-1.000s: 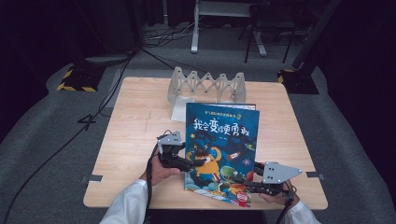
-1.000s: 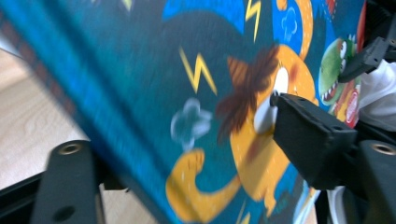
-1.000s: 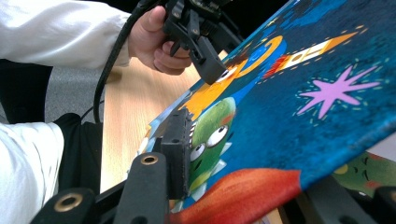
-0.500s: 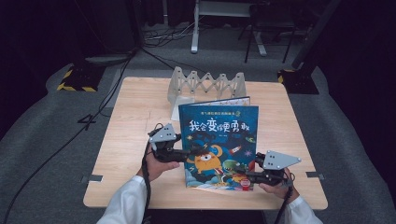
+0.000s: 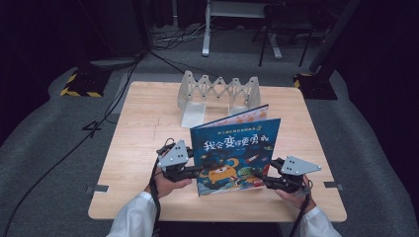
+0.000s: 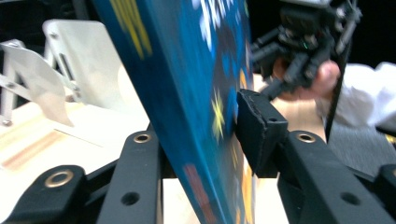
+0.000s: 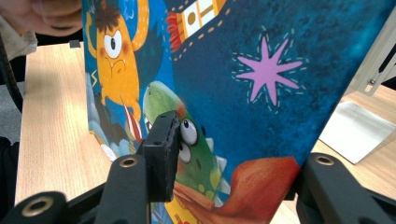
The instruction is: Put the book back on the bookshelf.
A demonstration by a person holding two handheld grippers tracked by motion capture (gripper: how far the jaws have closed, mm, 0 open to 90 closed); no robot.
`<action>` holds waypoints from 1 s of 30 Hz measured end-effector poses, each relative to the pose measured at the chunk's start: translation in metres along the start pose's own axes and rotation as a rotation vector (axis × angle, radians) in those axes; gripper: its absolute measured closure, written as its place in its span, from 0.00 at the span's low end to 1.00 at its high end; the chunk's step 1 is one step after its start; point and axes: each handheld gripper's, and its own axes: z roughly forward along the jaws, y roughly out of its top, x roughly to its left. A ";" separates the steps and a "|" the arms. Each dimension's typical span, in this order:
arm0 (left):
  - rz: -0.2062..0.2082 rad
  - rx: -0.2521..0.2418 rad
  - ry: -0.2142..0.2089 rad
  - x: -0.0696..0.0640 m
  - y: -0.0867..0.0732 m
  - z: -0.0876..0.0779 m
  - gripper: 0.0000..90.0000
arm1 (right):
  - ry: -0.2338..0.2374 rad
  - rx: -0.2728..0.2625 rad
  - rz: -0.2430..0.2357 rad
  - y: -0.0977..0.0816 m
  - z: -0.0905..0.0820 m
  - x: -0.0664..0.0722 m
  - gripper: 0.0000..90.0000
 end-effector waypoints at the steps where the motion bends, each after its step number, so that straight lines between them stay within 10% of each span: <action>1: -0.007 -0.003 -0.007 -0.001 -0.001 -0.001 0.71 | -0.005 0.001 -0.001 0.000 0.000 0.000 0.59; 30: 0.027 0.022 -0.069 -0.013 -0.025 0.019 0.90 | -0.124 -0.040 0.113 -0.009 -0.024 -0.030 0.42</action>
